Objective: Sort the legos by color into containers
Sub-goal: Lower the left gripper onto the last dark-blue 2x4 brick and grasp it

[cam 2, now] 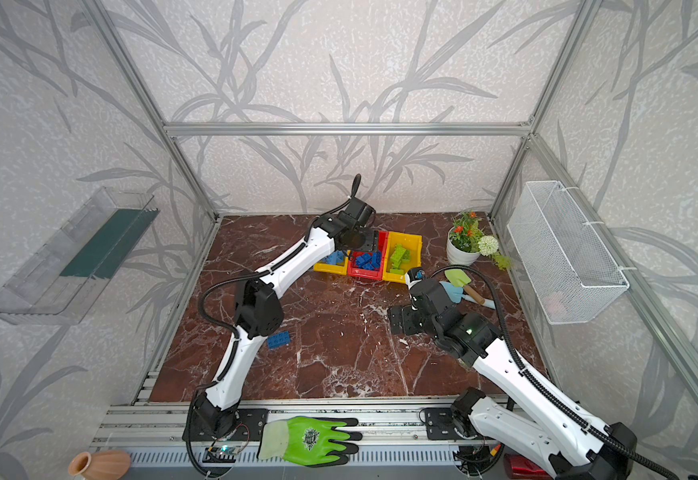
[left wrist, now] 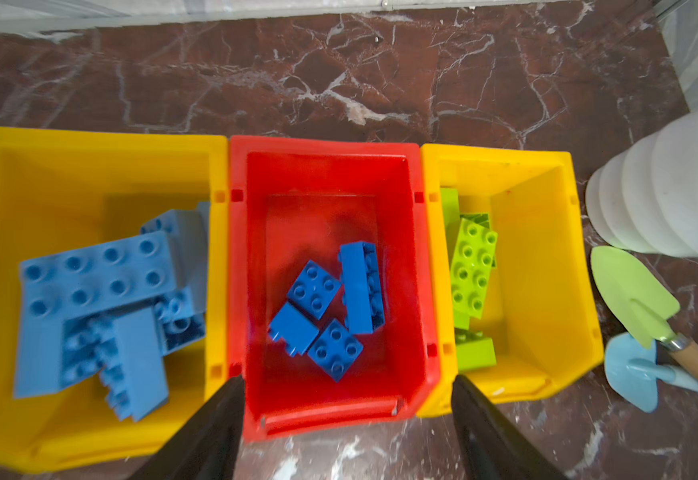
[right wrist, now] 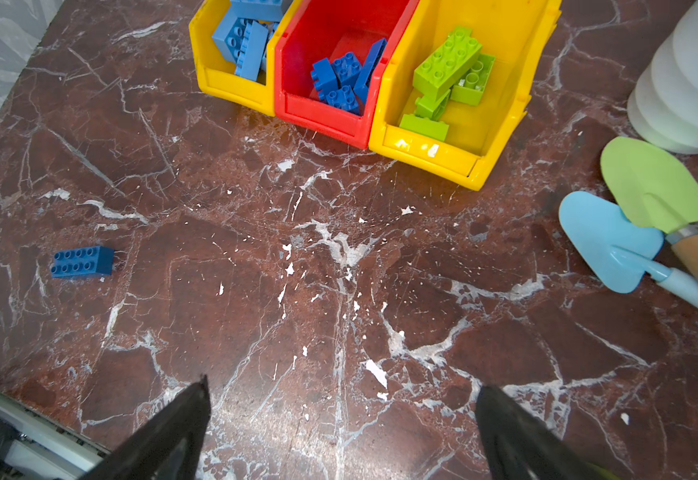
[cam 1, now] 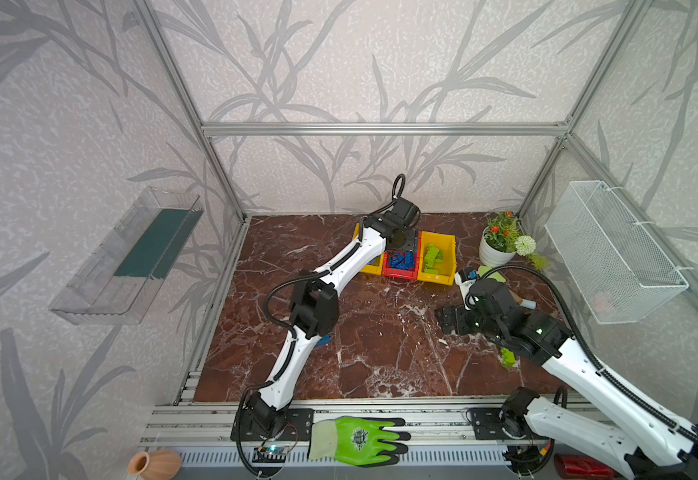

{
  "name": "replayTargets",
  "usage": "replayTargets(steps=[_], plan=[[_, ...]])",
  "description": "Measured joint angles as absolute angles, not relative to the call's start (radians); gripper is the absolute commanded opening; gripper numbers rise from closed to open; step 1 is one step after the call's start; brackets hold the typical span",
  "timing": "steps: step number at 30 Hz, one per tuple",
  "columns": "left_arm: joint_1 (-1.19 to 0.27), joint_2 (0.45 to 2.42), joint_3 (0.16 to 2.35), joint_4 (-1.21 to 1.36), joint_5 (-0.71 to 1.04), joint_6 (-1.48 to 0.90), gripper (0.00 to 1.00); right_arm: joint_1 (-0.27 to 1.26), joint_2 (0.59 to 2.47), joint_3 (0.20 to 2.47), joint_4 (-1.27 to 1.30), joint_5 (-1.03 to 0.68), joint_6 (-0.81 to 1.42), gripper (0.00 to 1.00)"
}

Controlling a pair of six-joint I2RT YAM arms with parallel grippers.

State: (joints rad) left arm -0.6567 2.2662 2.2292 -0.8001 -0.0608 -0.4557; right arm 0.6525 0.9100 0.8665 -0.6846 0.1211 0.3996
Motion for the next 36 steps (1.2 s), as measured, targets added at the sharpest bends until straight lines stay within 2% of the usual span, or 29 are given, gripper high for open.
replayTargets(steps=[9, 18, 22, 28, 36], plan=[[-0.657, 1.722, 1.471, -0.698, -0.213, -0.584, 0.79, 0.656, 0.950, 0.867, -0.631, 0.031, 0.400, 0.99], [-0.651, 1.401, 0.920, -0.710, -0.293, -0.782, 0.81, 0.753, 1.070, 0.867, -0.558, -0.002, 0.400, 0.99], [-0.651, 1.307, 0.791, -0.710, -0.294, -0.854, 0.81, 0.804, 1.106, 0.867, -0.544, -0.001, 0.400, 0.99], [-0.651, 1.271, 0.663, -0.694, -0.271, -0.927, 0.82, 0.833, 1.114, 0.867, -0.542, 0.002, 0.402, 0.99], [-0.650, 1.258, 0.644, -0.662, -0.258, -0.966, 0.87, 0.839, 1.110, 0.867, -0.542, 0.018, 0.418, 0.99]])
